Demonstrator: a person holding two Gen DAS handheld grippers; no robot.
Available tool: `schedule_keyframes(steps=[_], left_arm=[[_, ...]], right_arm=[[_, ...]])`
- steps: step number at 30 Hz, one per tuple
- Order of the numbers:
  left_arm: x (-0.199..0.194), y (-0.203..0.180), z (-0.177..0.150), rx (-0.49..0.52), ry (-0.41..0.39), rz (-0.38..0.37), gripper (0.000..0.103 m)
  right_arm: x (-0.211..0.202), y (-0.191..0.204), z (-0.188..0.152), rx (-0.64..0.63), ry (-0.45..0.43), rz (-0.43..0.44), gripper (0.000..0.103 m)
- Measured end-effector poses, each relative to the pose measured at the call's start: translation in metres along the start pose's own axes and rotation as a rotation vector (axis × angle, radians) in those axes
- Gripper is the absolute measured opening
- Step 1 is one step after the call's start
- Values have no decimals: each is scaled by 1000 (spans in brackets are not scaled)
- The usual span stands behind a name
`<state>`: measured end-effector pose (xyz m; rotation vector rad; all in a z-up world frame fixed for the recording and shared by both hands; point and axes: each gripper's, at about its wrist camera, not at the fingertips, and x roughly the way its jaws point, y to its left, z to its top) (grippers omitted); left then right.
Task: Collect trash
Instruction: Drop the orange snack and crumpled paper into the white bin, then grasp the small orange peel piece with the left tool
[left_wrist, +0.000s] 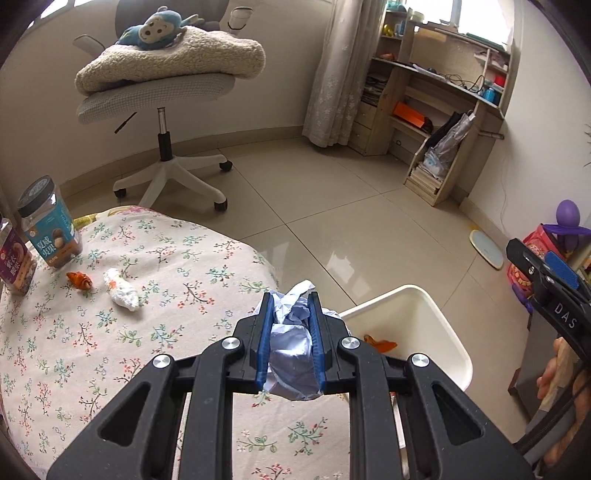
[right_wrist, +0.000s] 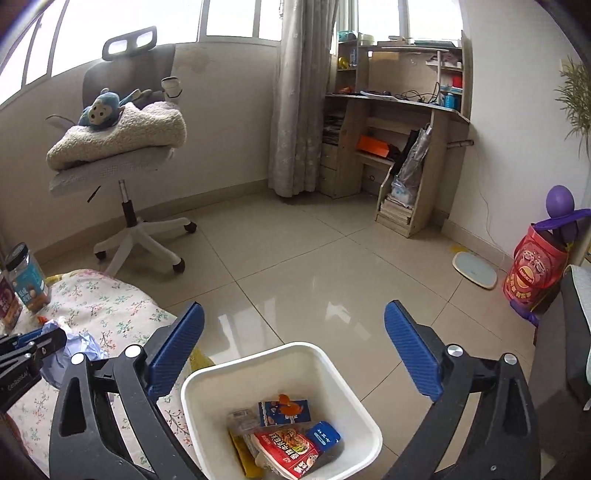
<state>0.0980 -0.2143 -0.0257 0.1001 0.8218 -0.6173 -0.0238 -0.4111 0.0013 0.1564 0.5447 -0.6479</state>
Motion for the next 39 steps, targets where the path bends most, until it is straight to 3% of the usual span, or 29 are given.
schedule_keyframes(steps=[8,10,12,14,16,22,28,30,34,39], left_arm=[[26,-63,8,13,34,-117,19],[34,-77,9,-2,53,-181,19],[46,-87,9,-39,94,-269,29],[57,-89,7,-95,142,-338,52],[62,-89,5,-121,164,-353,53],[47,-74,5,-59,87,-186,56],[17,-40,15,-5,-59,28,71],[8,-25,18,-3,-95,86,78],[-4,5,19,-15,-161,224,83],[-9,48,18,-76,-170,317,88]], right_arm=[[2,-43,10,153,-33,-49,96],[2,-50,9,184,-39,-64,96],[2,-57,10,212,-43,-72,96],[2,-61,10,230,-47,-76,96],[2,-61,9,239,-47,-78,96],[5,-37,7,172,-30,-71,96],[7,9,4,69,-23,-68,96],[7,27,3,40,-22,-55,96],[5,62,0,-18,-52,-56,96],[11,103,-3,-49,-24,-2,96]])
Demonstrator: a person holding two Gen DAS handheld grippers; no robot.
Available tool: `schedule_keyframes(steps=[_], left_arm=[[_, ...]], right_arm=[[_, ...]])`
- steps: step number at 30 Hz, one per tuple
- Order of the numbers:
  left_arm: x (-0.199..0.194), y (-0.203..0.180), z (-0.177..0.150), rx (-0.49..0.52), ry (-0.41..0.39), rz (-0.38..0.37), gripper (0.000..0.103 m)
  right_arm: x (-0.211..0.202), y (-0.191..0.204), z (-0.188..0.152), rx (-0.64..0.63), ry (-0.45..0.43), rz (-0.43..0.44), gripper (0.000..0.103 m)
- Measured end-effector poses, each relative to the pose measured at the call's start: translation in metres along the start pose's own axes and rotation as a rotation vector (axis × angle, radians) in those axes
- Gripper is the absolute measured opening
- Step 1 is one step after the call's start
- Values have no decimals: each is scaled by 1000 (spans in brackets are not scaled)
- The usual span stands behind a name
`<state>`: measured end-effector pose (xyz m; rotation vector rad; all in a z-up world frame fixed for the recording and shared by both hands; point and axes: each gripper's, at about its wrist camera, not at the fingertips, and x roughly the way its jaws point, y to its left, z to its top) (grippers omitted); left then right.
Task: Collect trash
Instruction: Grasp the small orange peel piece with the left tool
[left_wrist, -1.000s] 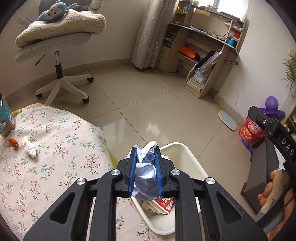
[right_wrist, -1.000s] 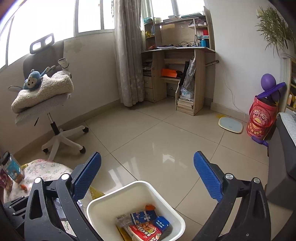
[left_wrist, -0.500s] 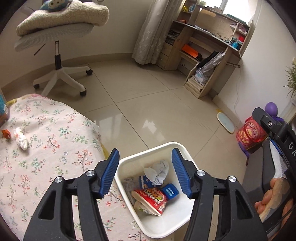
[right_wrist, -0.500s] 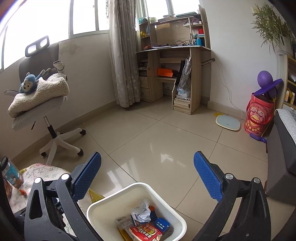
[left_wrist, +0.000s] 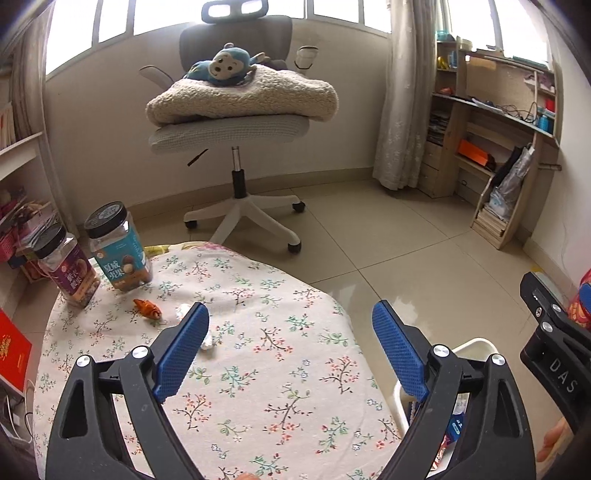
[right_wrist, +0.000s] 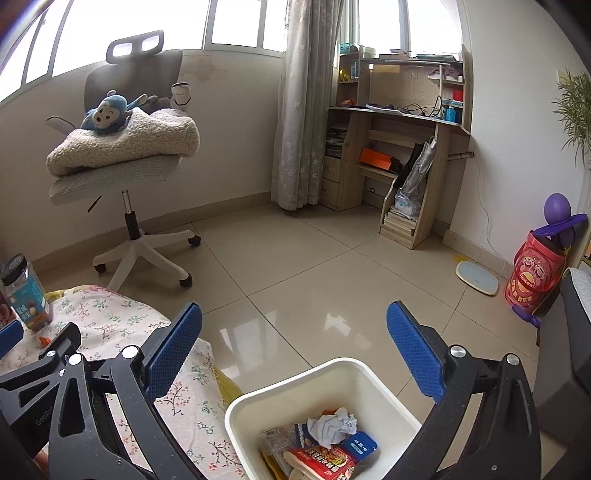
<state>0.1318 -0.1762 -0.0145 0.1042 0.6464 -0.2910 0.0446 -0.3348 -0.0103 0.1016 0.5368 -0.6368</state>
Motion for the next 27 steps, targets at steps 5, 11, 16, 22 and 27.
schedule_keyframes(steps=[5,11,16,22,27], left_arm=[[27,49,-7,-51,39,129,91],[96,131,-17,-198,167,279,91],[158,203,-26,-427,268,332,91],[214,231,-34,-510,339,329,87],[234,229,-35,-387,365,266,29]], right_arm=[[12,49,-6,-38,47,75,96],[27,98,-17,-109,79,138,96],[38,133,-30,-238,86,215,96],[69,169,-49,-336,195,313,96],[83,203,-65,-417,230,396,96]])
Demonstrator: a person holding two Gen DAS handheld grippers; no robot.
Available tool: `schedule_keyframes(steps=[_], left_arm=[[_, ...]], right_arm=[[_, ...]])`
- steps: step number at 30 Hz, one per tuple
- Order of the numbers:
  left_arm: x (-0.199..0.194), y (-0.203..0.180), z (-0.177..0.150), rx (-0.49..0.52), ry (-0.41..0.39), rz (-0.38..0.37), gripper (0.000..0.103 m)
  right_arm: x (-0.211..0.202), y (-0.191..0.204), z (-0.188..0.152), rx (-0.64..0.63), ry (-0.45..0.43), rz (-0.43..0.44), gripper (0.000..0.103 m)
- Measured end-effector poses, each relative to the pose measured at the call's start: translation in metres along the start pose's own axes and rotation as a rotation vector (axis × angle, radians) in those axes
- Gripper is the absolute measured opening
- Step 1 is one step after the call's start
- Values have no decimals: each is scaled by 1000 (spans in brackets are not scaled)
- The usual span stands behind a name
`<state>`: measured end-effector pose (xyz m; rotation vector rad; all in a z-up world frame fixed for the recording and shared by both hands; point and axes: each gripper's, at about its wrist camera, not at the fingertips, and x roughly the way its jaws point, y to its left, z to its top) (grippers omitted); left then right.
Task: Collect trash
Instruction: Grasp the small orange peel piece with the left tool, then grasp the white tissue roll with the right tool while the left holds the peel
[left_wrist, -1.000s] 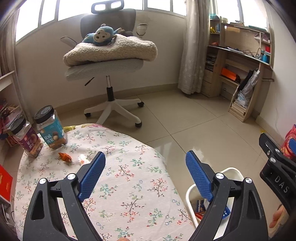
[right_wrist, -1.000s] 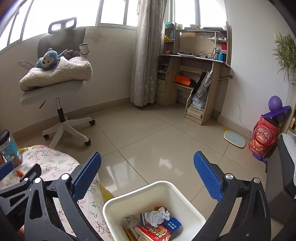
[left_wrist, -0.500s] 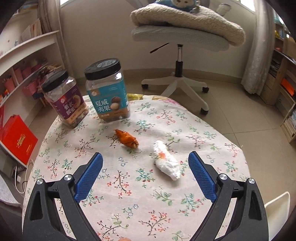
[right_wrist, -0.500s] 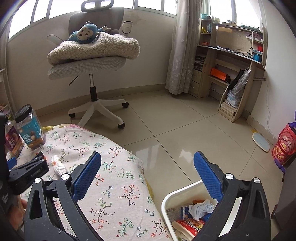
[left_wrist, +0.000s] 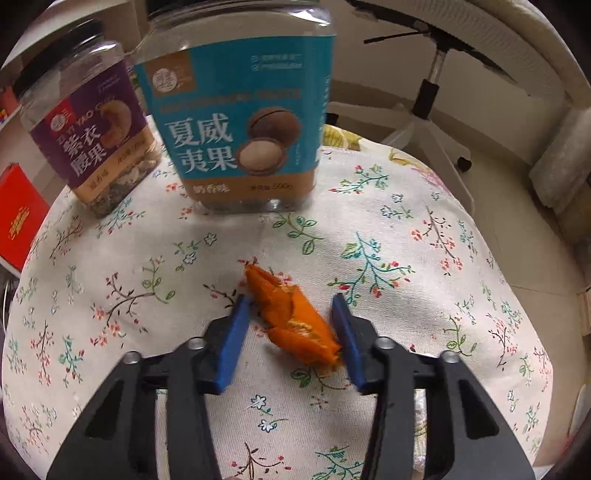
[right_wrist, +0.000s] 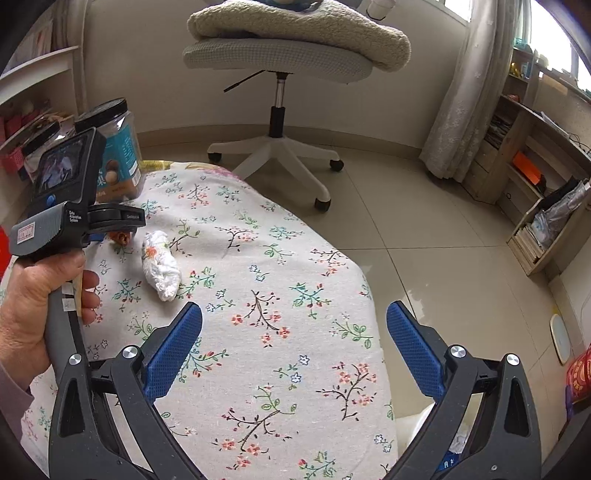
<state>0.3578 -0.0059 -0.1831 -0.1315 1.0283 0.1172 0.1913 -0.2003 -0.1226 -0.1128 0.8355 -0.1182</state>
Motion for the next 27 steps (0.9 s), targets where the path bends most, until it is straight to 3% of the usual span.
schedule_keyframes(steps=[3,8,13,15,17,20,27], left_arm=[[-7,6,-2,67,-14,-19,22],[-33,41,-6,132,-48,-16,22],[-56,79,-5,122,-74,6,22],[-65,89,-6,121,-83,9,22],[-73,94,-7,128,-88,9,22],[-85,96,-11,145,-90,12,22],[-134,98,-39,170,-106,6,22]], right_arm=[[16,22,5,-62,-2,68,96],[46,64,20,-119,9,183,96],[91,97,28,-103,91,248,95],[106,106,27,-96,139,246,74],[106,106,29,-65,134,255,41],[89,100,33,5,146,314,36],[7,91,19,-5,104,324,36]])
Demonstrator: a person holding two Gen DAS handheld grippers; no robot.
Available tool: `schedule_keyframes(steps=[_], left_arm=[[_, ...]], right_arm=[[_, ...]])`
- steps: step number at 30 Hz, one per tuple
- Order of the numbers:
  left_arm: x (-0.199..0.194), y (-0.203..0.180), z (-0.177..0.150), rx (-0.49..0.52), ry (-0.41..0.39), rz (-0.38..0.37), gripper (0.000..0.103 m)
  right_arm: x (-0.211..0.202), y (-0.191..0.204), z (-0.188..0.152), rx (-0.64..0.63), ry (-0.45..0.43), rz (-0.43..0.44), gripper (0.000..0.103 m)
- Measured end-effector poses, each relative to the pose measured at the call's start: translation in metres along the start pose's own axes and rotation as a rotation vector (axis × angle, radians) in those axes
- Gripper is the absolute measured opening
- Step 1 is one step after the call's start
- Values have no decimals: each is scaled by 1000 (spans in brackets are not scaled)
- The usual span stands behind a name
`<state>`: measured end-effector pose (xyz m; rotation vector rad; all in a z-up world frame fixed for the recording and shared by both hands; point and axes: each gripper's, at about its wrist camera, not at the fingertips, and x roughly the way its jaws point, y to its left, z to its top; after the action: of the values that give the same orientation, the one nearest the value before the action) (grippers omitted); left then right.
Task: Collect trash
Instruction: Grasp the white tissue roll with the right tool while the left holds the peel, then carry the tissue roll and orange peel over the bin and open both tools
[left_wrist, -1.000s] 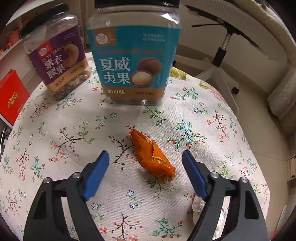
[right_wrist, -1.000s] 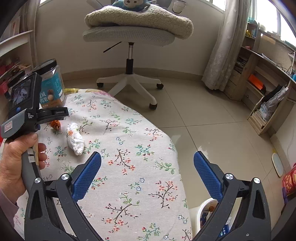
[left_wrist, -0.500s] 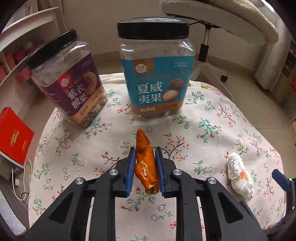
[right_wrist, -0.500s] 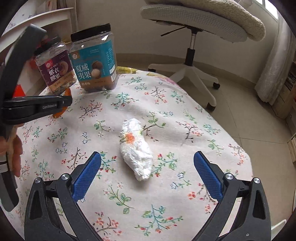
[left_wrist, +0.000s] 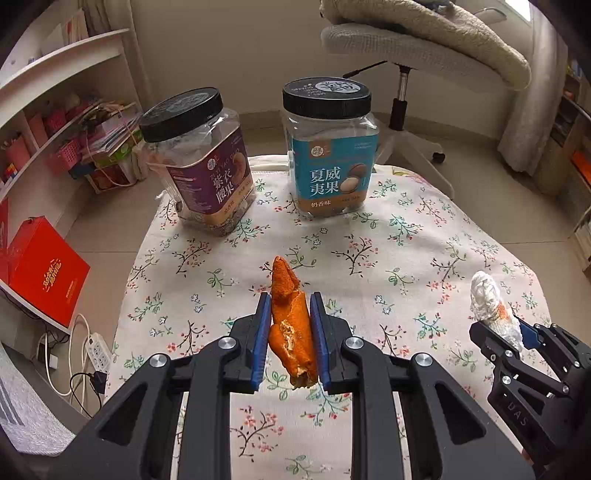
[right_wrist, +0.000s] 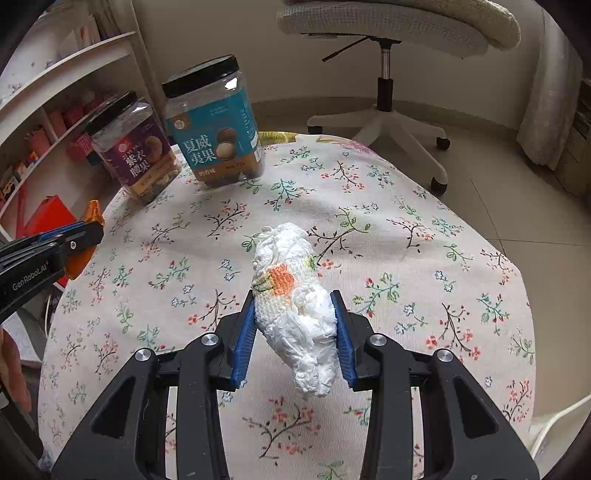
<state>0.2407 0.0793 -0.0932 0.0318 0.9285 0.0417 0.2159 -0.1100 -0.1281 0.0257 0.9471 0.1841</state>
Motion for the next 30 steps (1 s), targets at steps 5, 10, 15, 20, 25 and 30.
schedule_keyframes(steps=[5,10,15,20,25,30], left_arm=[[-47,-4,-21,-15,-10,-23,22],[-86,-15,-44,-36,-19,-58,22],[-106,-37,-70,-35,-48,-114,22],[-103,-68,-94,18,-51,-159,22],[-102,-104,-100,101,-67,-171,22],[-105,-130,-96,117,-75,-213,22]], right_arm=[[-58,6,-24,-33,-27,-12,36],[-102,-3,-45,-26,-44,-14,37],[-131,-21,-66,-22,-69,-50,37],[-138,-53,-86,32,-91,-112,37],[-151,-80,-89,85,-133,-157,37],[-158,-108,-92,154,-137,-190,37]])
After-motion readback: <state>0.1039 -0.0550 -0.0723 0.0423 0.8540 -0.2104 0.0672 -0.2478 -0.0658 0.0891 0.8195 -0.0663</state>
